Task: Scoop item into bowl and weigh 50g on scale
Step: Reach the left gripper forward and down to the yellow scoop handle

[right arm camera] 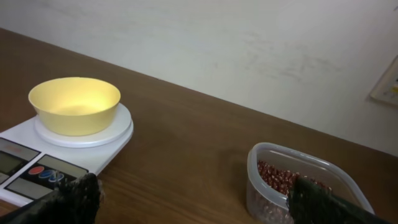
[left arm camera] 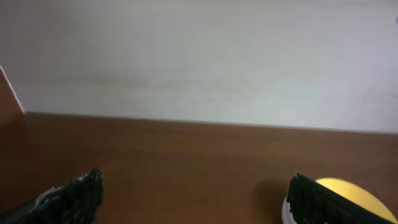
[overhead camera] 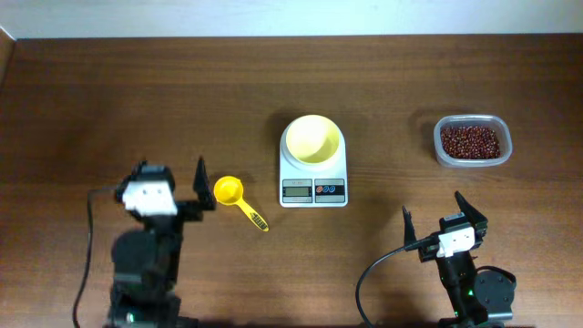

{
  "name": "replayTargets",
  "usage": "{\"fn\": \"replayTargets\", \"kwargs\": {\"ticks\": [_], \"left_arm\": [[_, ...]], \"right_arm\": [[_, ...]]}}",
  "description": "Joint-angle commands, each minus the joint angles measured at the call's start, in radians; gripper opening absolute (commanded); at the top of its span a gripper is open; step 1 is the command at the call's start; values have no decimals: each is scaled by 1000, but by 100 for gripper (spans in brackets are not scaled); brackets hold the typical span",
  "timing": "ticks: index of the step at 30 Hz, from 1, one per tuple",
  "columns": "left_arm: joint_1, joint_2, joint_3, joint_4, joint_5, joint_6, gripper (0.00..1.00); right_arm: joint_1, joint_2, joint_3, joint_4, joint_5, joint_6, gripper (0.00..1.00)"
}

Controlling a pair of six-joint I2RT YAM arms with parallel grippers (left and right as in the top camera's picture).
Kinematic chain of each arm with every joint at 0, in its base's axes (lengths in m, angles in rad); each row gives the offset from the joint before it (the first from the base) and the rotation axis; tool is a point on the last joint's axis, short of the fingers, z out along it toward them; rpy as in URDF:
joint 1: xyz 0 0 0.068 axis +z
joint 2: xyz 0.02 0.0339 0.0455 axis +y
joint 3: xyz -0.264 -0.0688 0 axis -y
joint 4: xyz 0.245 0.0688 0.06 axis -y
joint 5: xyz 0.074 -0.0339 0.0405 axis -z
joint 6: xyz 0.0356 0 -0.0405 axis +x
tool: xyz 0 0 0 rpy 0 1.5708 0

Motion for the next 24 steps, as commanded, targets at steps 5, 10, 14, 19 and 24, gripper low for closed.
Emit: {"fn": "replayTargets", "kwargs": {"ticks": [5,10,14,19,24], "left_arm": [[6,447,359,-120,-20,13,99],[6,650,608,-281,78,-32,99],[6,675,628,-297,171,-33,99],[6,685,628,-317,137,-33,95],[6,759,628,-489,95,-165,84]], "right_arm": [[9,-8,-7,-4,-2,6,99],[9,-8,-7,-4,-2,6,99],[9,-8,-7,-4,-2,7,99],[9,-8,-7,-4,-2,6,99],[9,-8,-7,-4,-3,7,99]]}}
